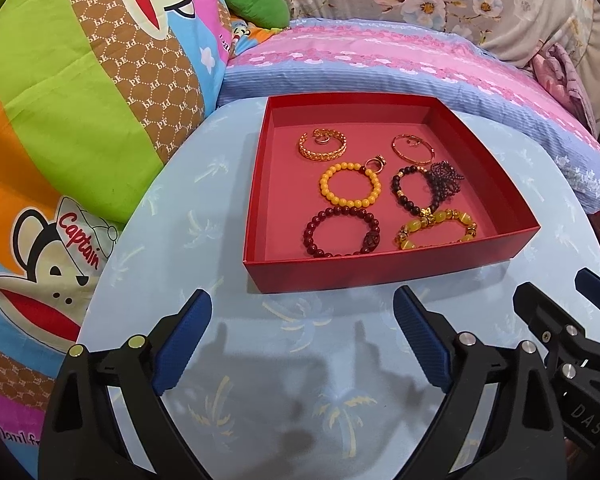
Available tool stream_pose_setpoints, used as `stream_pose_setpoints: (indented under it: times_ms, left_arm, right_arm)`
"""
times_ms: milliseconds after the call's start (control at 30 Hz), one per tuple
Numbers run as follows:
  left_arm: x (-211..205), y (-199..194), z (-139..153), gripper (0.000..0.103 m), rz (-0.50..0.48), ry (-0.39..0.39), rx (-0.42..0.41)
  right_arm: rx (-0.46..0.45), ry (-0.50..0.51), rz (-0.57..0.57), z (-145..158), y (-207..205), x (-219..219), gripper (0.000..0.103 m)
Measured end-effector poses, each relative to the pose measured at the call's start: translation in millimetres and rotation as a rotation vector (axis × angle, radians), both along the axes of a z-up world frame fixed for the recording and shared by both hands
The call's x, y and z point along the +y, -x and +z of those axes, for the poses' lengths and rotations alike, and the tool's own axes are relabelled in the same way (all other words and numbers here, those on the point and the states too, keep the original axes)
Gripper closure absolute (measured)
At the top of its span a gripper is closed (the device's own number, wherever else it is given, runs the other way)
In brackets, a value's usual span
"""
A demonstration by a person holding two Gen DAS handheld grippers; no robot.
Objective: Organize jewelry
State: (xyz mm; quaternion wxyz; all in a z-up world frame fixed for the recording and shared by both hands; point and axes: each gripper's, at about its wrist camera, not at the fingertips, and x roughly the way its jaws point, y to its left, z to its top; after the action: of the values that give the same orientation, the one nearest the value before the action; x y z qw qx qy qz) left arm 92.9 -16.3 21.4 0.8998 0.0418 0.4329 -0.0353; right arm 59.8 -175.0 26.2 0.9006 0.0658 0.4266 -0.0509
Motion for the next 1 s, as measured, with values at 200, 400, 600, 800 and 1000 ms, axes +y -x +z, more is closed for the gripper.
stream_pose_setpoints:
  times_ms: [200, 400, 600, 800, 1000]
  left_arm:
    - [0.7, -0.7, -0.3, 0.014, 0.004, 0.000, 0.001]
    - [1.2, -1.4, -1.7, 0.012, 0.007, -0.001, 0.001]
    - [2.3, -1.6, -2.4, 0.011, 0.014, -0.001, -0.005]
    - [1.1, -0.7, -2.7, 0.011, 0.009, -0.010, -0.012]
    - [0.8, -0.8, -2.9, 0.011, 0.011, -0.012, -0.013]
  right_arm:
    - [-0.014, 0.017, -0.011, -0.1, 1.0, 1.1, 0.016]
    - [-0.017, 0.021, -0.021, -0.9, 1.1, -0.9, 0.012]
    - [-0.026, 0.011, -0.030, -3.2, 1.9, -3.4, 0.006]
    - [-0.042, 0.039, -0.043, -2.6, 2.1, -2.5, 0.006]
    - [-0.044, 0.051, -0.048, -2.7, 2.2, -2.7, 0.006]
